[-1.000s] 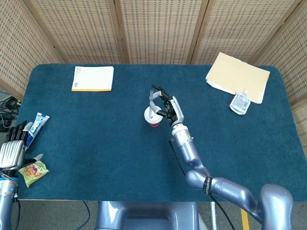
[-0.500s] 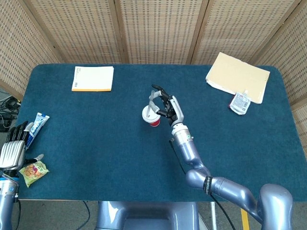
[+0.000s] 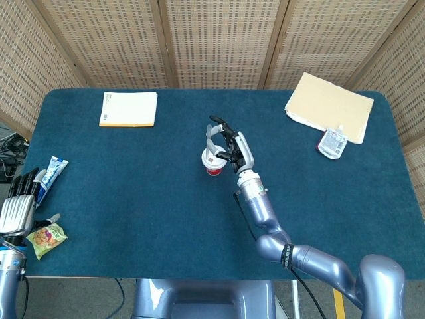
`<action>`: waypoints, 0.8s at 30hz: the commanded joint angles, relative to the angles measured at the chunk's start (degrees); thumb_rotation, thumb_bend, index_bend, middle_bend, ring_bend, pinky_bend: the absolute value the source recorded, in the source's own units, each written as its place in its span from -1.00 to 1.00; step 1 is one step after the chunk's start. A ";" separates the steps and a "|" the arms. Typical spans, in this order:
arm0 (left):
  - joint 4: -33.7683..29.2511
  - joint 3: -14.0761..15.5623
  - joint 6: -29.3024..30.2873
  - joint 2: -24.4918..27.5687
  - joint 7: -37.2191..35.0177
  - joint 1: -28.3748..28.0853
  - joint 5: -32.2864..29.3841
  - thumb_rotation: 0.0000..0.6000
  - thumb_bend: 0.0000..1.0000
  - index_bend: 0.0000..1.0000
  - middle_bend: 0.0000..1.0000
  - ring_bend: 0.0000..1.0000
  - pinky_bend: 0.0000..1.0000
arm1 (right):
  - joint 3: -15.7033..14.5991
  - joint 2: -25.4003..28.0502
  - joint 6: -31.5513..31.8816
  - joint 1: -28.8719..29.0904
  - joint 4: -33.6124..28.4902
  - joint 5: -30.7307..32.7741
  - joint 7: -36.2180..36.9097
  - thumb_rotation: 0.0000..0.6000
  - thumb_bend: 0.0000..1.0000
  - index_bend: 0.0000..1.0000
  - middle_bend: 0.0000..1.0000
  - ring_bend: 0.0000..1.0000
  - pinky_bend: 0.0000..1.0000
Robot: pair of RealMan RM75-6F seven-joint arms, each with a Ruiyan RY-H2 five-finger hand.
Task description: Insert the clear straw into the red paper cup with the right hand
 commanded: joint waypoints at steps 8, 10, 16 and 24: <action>0.02 0.12 -0.30 -0.07 0.17 -0.13 0.03 1.00 -0.78 -1.00 -1.00 -1.00 -1.00 | -0.02 0.26 -0.12 -0.16 0.37 -0.04 0.40 1.00 0.18 0.20 -0.55 -1.00 -1.00; -0.07 0.12 -0.31 -0.05 0.24 -0.15 0.03 1.00 -0.78 -1.00 -1.00 -1.00 -1.00 | 0.02 0.38 -0.12 -0.17 0.23 -0.09 0.44 1.00 0.18 0.20 -0.55 -1.00 -1.00; -0.16 0.16 -0.34 -0.03 0.25 -0.16 0.05 1.00 -0.78 -1.00 -1.00 -1.00 -1.00 | 0.16 0.90 0.37 -0.29 -0.61 -0.32 0.09 1.00 0.18 0.20 -0.55 -1.00 -1.00; -0.28 0.22 -0.21 0.02 0.22 -0.13 0.19 1.00 -0.78 -1.00 -1.00 -1.00 -1.00 | -0.30 1.26 0.46 -1.01 -1.29 0.26 -0.23 1.00 0.18 0.20 -0.55 -1.00 -1.00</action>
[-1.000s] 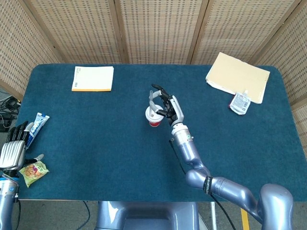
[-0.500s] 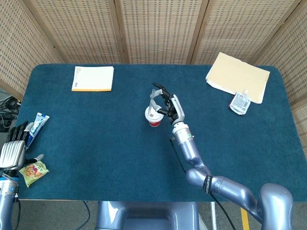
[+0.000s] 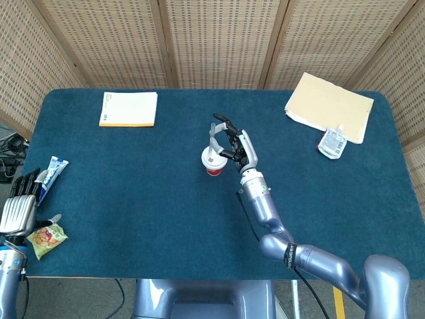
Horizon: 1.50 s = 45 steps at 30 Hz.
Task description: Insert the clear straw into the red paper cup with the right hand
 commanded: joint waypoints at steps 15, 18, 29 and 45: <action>-0.37 0.13 0.14 0.08 0.32 0.00 0.21 1.00 -0.78 -1.00 -1.00 -1.00 -1.00 | -0.14 0.77 0.52 -0.74 -1.21 -0.30 -0.18 1.00 0.18 0.20 -0.55 -1.00 -1.00; -0.43 0.18 0.28 0.10 0.33 0.04 0.31 1.00 -0.78 -1.00 -1.00 -1.00 -1.00 | -0.28 1.00 0.60 -1.05 -1.67 -0.13 -0.32 1.00 0.18 0.20 -0.55 -1.00 -1.00; -0.47 0.27 0.37 0.14 0.19 0.12 0.42 1.00 -0.78 -1.00 -1.00 -1.00 -1.00 | -0.75 1.18 0.71 -1.67 -2.35 0.18 -0.77 1.00 0.18 0.20 -0.55 -1.00 -1.00; -0.17 0.28 -0.07 0.00 0.16 -0.01 0.22 1.00 -0.78 -1.00 -1.00 -1.00 -1.00 | -1.49 0.30 -0.07 -1.95 -0.91 0.41 -0.36 1.00 0.18 0.20 -0.55 -1.00 -1.00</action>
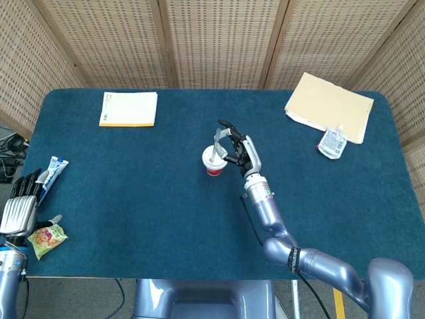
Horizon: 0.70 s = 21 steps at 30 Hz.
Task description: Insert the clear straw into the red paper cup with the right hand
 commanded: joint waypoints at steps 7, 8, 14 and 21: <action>0.21 -0.01 -0.25 -0.09 -0.14 -0.07 -0.11 1.00 -0.78 -1.00 -1.00 -1.00 -1.00 | -0.74 -0.33 -0.26 -0.43 0.65 -0.49 0.28 1.00 0.18 0.20 -0.55 -1.00 -1.00; 0.21 0.00 -0.28 -0.09 -0.15 -0.09 -0.10 1.00 -0.78 -1.00 -1.00 -1.00 -1.00 | -1.08 -0.33 -0.35 -0.53 0.77 -0.74 0.18 1.00 0.17 0.19 -0.56 -1.00 -1.00; 0.32 0.06 -0.31 -0.12 -0.34 -0.09 -0.01 1.00 -0.78 -1.00 -1.00 -1.00 -1.00 | -2.19 0.10 -1.59 -0.94 0.71 -1.79 0.84 1.00 -0.10 -0.13 -0.73 -1.00 -1.00; 0.20 0.18 -0.27 -0.02 -0.56 -0.08 0.23 1.00 -0.78 -1.00 -1.00 -1.00 -1.00 | -2.89 0.43 -2.00 -1.26 0.05 -2.99 1.57 1.00 -0.27 -0.39 -0.88 -1.00 -1.00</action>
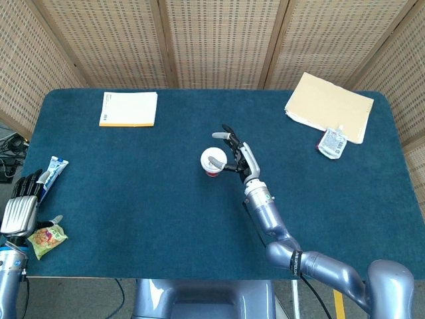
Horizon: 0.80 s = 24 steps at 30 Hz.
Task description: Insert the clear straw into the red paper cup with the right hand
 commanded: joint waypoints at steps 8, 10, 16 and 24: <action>-0.07 -0.01 0.11 0.11 -0.22 0.11 -0.03 1.00 -0.78 -1.00 -1.00 -1.00 -1.00 | -0.25 0.66 0.17 0.05 -0.66 -1.39 -0.18 1.00 -0.34 -0.44 -0.94 -1.00 -1.00; -0.05 -0.02 0.06 0.10 -0.22 0.09 -0.04 1.00 -0.78 -1.00 -1.00 -1.00 -1.00 | -0.34 1.40 0.37 -0.13 -0.94 -1.95 -0.42 1.00 -0.34 -0.46 -0.95 -1.00 -1.00; -0.25 -0.15 0.73 0.20 -0.41 0.24 0.18 1.00 -0.78 -1.00 -1.00 -1.00 -1.00 | -2.52 6.96 1.52 -1.67 -1.20 -5.93 -4.81 1.00 -0.40 -0.48 -1.00 -1.00 -1.00; -1.95 0.19 3.69 0.84 -0.27 0.97 2.23 1.00 -0.78 -1.00 -1.00 -1.00 -1.00 | -12.67 20.83 11.03 -10.65 -3.57 -14.18 -27.57 1.00 -0.56 -0.69 -1.00 -1.00 -1.00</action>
